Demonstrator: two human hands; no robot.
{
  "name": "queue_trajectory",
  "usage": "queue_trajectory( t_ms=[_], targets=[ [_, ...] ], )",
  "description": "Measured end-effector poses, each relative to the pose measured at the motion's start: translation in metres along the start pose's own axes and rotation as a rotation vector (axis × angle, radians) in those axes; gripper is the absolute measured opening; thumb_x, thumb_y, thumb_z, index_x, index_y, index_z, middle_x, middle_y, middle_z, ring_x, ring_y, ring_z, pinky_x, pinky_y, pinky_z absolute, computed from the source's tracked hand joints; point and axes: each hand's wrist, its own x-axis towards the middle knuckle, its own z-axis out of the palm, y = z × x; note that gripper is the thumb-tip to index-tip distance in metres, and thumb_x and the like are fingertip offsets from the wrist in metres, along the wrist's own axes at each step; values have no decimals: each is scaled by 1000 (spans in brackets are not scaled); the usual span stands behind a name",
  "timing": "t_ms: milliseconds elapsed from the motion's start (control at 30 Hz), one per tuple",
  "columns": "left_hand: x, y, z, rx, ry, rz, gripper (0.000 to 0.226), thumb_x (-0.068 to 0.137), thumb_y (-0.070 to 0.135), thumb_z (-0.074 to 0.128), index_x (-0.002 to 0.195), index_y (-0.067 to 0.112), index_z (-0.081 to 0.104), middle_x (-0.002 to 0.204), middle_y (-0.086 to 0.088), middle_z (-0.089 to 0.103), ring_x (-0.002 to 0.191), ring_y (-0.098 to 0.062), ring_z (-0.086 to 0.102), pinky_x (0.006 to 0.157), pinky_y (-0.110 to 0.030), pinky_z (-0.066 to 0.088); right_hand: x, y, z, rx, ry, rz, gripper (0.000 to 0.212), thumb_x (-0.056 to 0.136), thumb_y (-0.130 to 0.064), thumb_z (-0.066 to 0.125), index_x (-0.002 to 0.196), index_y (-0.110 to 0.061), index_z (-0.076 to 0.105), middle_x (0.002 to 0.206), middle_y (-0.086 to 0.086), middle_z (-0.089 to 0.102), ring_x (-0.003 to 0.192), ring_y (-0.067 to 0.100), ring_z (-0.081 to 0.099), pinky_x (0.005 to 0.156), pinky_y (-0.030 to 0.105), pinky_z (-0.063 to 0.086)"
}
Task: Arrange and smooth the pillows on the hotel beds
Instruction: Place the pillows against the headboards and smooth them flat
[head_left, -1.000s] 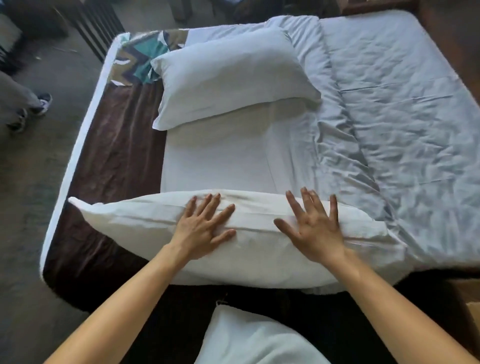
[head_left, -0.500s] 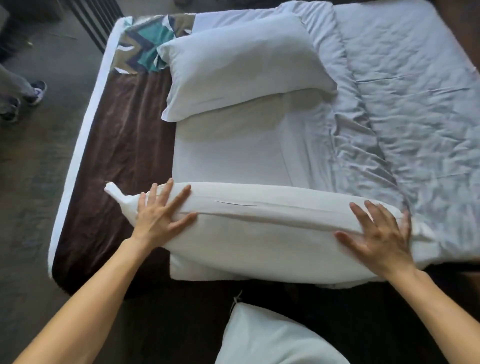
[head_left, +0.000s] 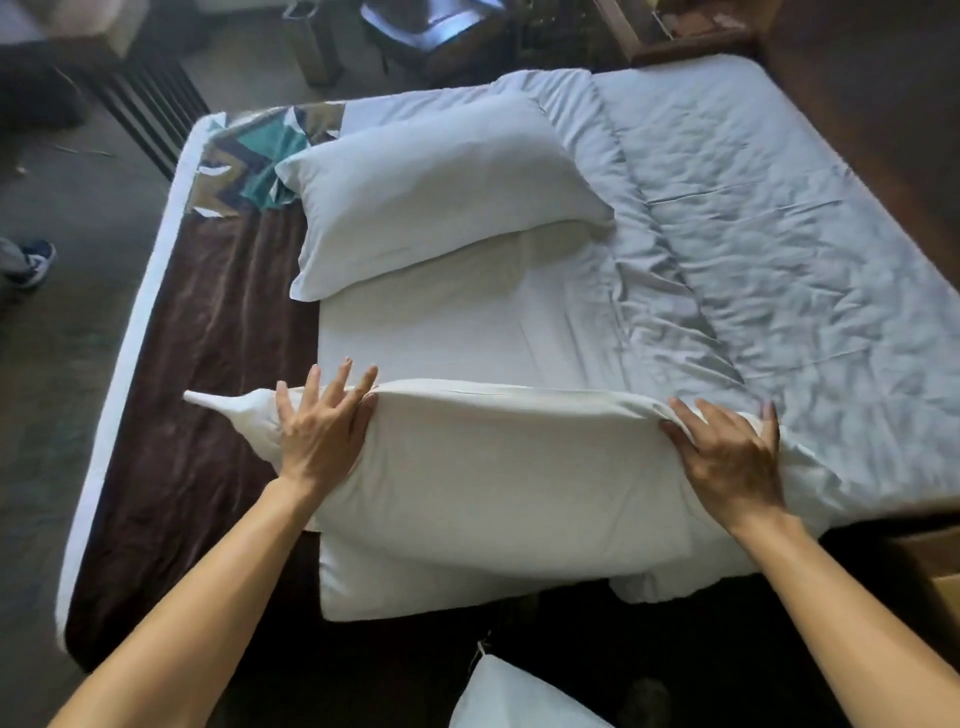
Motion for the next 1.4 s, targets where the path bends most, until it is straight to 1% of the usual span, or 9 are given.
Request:
queue_trajectory(
  t_ms=[200,367,500,600,767,933,1100,1267,1400],
  targets=[
    [19,52,-43,-16,174,106,53,105,47,27,146,27,54,153,-14,48,136,-51,45,111,-74,17,-8,40,-40,33,82,92,55,102,-59,34,125,-24,69,122,7,71,112,31,67,116,67,16],
    [31,125,-71,-45,275,174,52,104,47,28,147,28,52,156,-11,44,139,-49,43,115,-70,11,-31,96,-85,36,125,155,59,103,-61,28,130,-25,67,131,9,67,122,32,62,119,63,11],
    [31,195,-88,-39,327,225,51,104,45,30,149,30,49,159,-11,39,143,-50,37,115,-71,6,-50,149,-120,28,174,203,54,103,-56,35,134,-24,64,139,16,61,127,37,58,119,63,10],
    [21,253,-92,-34,351,263,52,104,45,28,150,32,46,161,-8,36,145,-48,34,116,-70,4,-71,197,-151,14,226,245,52,101,-52,38,132,-21,67,138,19,62,126,39,59,116,65,16],
    [11,334,-85,-54,341,305,53,104,52,23,151,39,44,162,-2,35,147,-43,33,118,-67,3,-102,269,-191,-28,260,299,54,100,-50,38,133,-19,66,139,20,60,128,40,58,117,67,15],
    [13,427,-85,-99,251,366,59,101,60,13,150,44,42,163,0,34,149,-42,28,117,-67,-4,-130,347,-219,-88,344,313,51,101,-47,41,129,-16,70,134,22,64,121,41,62,116,66,21],
    [22,440,-79,-87,242,412,60,101,63,10,150,46,40,162,2,35,149,-42,29,117,-66,-7,-142,359,-216,-109,364,300,52,100,-47,42,127,-13,71,130,23,66,118,41,64,115,65,26],
    [60,507,-78,-51,210,496,60,101,63,10,150,46,39,163,3,34,149,-41,29,117,-62,-11,-143,399,-216,-117,392,377,53,100,-47,41,124,-12,73,128,23,67,117,41,64,114,65,29],
    [108,554,-70,-13,210,549,63,100,66,7,151,46,38,163,5,32,150,-38,28,110,-49,-29,-126,430,-204,-139,396,421,49,99,-46,45,122,-14,74,129,22,67,118,41,64,114,64,29]
  ],
)
